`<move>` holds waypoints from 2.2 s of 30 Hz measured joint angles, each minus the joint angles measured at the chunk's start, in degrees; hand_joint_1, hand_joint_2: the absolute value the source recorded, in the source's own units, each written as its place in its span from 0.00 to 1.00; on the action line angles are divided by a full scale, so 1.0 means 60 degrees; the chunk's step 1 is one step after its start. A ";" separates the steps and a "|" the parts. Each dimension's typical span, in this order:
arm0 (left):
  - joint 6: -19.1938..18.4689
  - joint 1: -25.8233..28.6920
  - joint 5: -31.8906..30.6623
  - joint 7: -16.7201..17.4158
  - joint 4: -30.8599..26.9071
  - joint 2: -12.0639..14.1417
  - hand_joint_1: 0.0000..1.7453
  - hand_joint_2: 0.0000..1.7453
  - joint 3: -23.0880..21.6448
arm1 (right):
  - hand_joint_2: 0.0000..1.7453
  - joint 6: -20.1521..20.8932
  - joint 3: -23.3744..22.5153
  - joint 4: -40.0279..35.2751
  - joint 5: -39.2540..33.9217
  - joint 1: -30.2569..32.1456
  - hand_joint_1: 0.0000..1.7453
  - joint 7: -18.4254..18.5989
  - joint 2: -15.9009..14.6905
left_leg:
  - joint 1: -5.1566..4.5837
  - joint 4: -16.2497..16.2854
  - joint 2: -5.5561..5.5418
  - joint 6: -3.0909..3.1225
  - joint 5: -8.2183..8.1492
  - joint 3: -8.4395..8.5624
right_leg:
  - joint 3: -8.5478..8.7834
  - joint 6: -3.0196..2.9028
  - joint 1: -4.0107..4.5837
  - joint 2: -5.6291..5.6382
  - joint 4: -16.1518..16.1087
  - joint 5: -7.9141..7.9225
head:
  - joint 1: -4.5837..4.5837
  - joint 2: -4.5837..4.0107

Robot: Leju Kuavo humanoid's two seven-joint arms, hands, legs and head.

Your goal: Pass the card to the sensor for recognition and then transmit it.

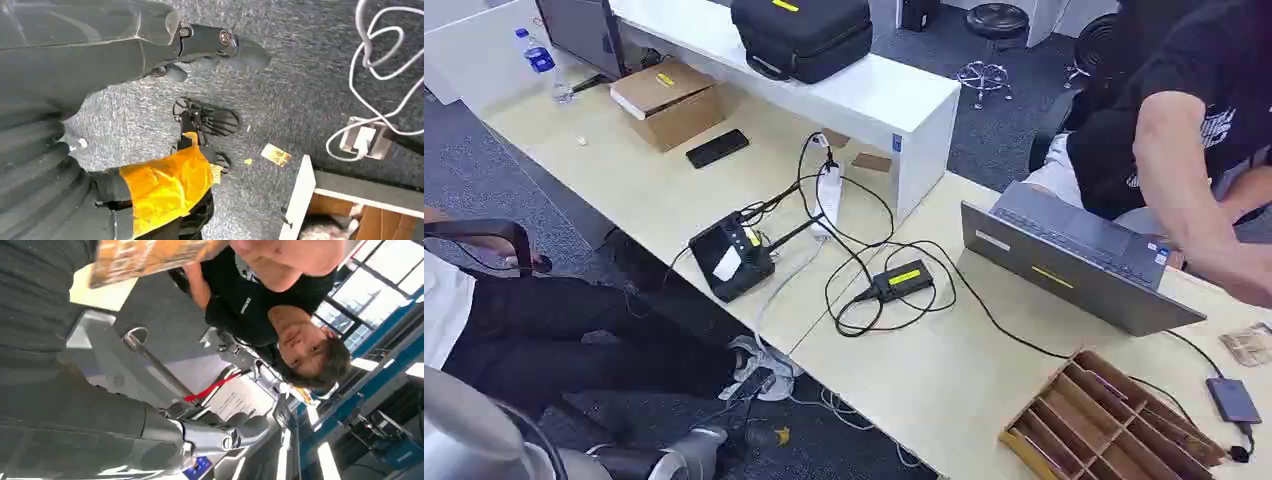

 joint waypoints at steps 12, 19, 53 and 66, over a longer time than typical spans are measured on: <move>-0.0069 -0.0384 -0.0357 0.0452 0.0000 -0.0011 0.00 1.00 -0.0401 | 1.00 -0.0583 0.1372 0.2355 0.2442 -0.2215 1.00 0.0950 0.0018 | 0.0000 0.0003 -0.0010 -0.0007 0.0019 -0.0003 | -0.0003 0.0002 0.0000 -0.0002 0.0006 0.0010 | 0.0000 0.0000; -0.0146 -0.0665 -0.0561 0.0743 0.0000 -0.0022 0.00 1.00 -0.0689 | 1.00 -0.1170 0.2291 0.3231 0.3960 -0.3491 1.00 0.1216 0.0022 | 0.0000 0.0005 -0.0006 -0.0007 0.0020 -0.0003 | -0.0007 0.0003 0.0000 0.0002 0.0009 0.0011 | 0.0004 0.0000; -0.0266 0.0314 0.0463 -0.0164 0.0000 0.0331 0.00 1.00 -0.0495 | 1.00 -0.0467 0.2244 -0.1450 0.0228 0.1305 1.00 -0.0219 -0.1816 | 0.0002 0.0005 0.0003 -0.0004 -0.0013 -0.0011 | -0.0019 -0.0001 0.0003 0.0011 -0.0005 -0.0012 | 0.0000 0.0000; -0.0350 0.0741 0.0609 -0.0285 0.0015 0.0441 0.00 1.00 -0.0019 | 1.00 0.0896 0.0812 -0.1703 0.2676 0.2762 1.00 0.1885 -0.3518 | 0.0002 0.0007 0.0000 -0.0001 -0.0009 -0.0015 | -0.0016 -0.0004 0.0003 0.0005 -0.0005 -0.0006 | 0.0004 0.0000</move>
